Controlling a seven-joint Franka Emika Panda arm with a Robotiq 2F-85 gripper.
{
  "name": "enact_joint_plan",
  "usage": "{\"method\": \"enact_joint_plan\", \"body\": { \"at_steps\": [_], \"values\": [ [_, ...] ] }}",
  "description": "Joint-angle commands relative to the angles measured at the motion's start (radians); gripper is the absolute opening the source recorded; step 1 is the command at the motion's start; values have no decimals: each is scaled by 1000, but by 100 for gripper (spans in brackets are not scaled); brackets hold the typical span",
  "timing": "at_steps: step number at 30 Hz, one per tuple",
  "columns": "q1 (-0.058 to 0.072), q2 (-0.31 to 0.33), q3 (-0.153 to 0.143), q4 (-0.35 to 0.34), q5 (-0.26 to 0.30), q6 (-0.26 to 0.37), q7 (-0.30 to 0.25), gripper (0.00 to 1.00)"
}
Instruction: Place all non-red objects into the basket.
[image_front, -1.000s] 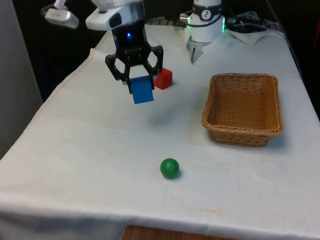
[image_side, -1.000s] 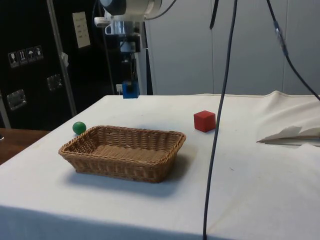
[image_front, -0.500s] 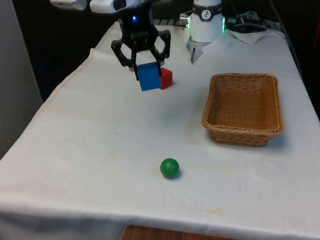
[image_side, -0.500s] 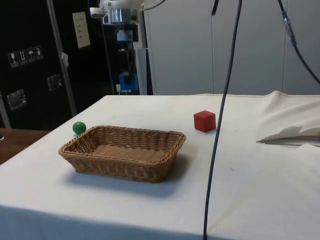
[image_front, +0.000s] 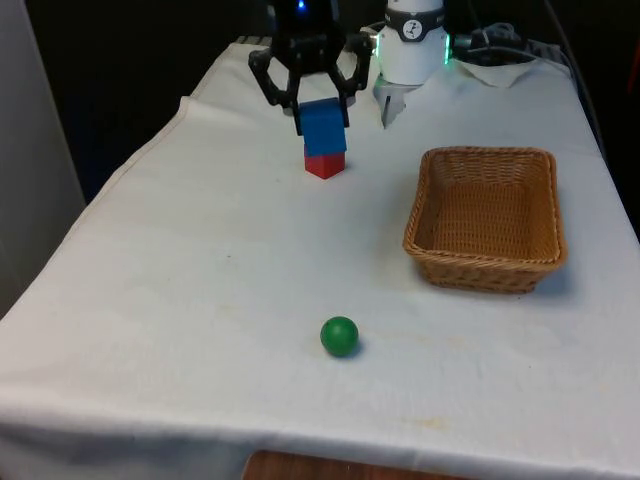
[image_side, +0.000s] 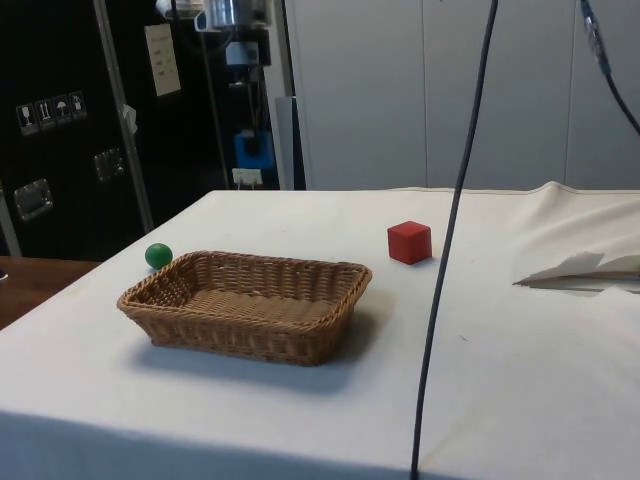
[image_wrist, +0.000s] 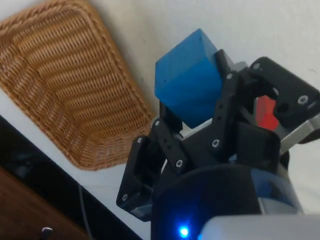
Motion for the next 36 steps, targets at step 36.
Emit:
{"method": "enact_joint_plan", "body": {
  "at_steps": [36],
  "values": [
    [31, -81, 66, -95, -67, 44, 209, 0]
  ]
}}
